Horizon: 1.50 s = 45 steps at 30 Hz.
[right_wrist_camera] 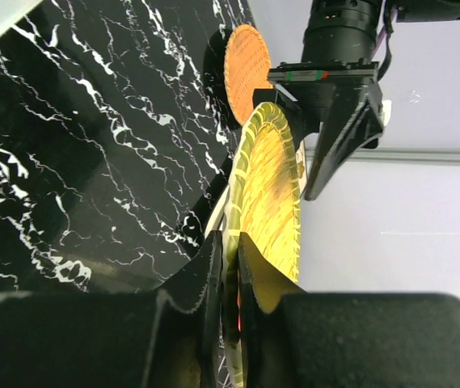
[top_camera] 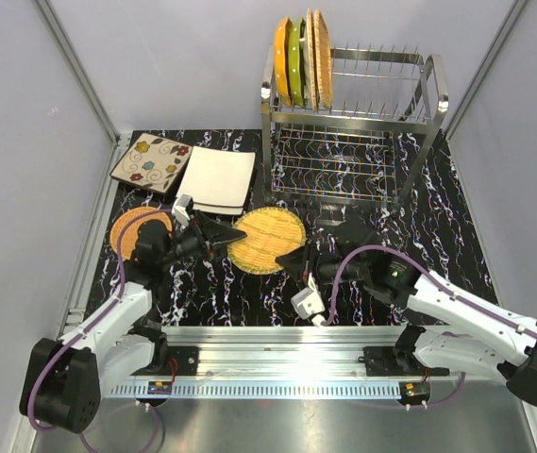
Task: Unload the plates from the dish rack
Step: Pass the plate from the right arm to the left, then place the plate on the table
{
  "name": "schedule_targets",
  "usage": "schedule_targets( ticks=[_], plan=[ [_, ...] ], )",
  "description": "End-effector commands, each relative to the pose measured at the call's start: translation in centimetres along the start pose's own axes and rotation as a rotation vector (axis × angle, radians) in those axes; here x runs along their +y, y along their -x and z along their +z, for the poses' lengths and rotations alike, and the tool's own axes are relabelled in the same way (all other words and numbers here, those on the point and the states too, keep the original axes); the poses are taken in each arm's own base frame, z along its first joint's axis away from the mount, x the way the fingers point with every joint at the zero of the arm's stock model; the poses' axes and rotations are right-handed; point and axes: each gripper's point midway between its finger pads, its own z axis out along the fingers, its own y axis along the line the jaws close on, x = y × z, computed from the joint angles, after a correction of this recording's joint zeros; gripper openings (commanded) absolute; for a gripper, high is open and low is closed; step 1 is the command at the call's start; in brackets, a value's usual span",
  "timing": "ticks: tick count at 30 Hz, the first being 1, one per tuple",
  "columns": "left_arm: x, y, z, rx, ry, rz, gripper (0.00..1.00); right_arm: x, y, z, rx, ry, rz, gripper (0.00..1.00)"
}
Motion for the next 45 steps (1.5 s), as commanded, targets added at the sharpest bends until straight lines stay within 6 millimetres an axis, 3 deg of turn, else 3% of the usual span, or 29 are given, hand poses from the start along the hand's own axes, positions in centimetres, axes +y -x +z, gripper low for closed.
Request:
schedule_targets(
  ticks=[1,7,9,11,12,15,16,19,28,37,45],
  plan=[
    [-0.7,-0.1,0.2,0.013,-0.030,0.060,0.39,-3.6,0.2,0.1,0.002,-0.126,-0.106,0.01],
    [0.4,-0.2,0.3,0.015,-0.004,0.060,0.10,-2.7,-0.9,1.2,0.022,-0.132,-0.098,0.06],
    [0.7,-0.1,0.2,0.010,0.007,0.066,0.00,-1.9,-1.3,1.5,0.026,-0.116,-0.077,0.16],
    [1.0,0.1,0.2,-0.004,0.015,0.093,0.00,-2.3,-1.3,1.5,0.030,-0.147,-0.081,0.25],
    [1.0,0.3,0.2,-0.015,0.013,0.105,0.00,-2.2,-1.5,1.5,0.033,-0.147,-0.076,0.39],
    [1.0,1.0,-0.1,-0.067,0.004,0.165,0.00,-1.8,-1.9,1.5,0.050,-0.159,-0.059,0.70],
    [1.1,1.4,-0.3,-0.087,-0.002,0.186,0.00,-2.1,-1.9,1.4,0.055,-0.178,-0.061,0.86],
    [1.2,2.4,-1.1,-0.119,0.000,0.216,0.00,-1.8,-2.2,1.1,0.074,-0.204,-0.042,0.99],
    [2.2,6.5,-4.9,-0.267,0.058,0.339,0.00,-1.5,-2.5,-0.5,0.112,-0.273,0.118,1.00],
    [2.6,10.7,-7.8,-0.396,0.100,0.404,0.00,-2.5,-3.1,-1.9,0.156,-0.352,0.515,1.00],
    [2.1,14.4,-10.4,-0.506,0.121,0.467,0.00,-1.4,-2.3,-1.9,0.118,-0.366,0.759,1.00]
  ],
)
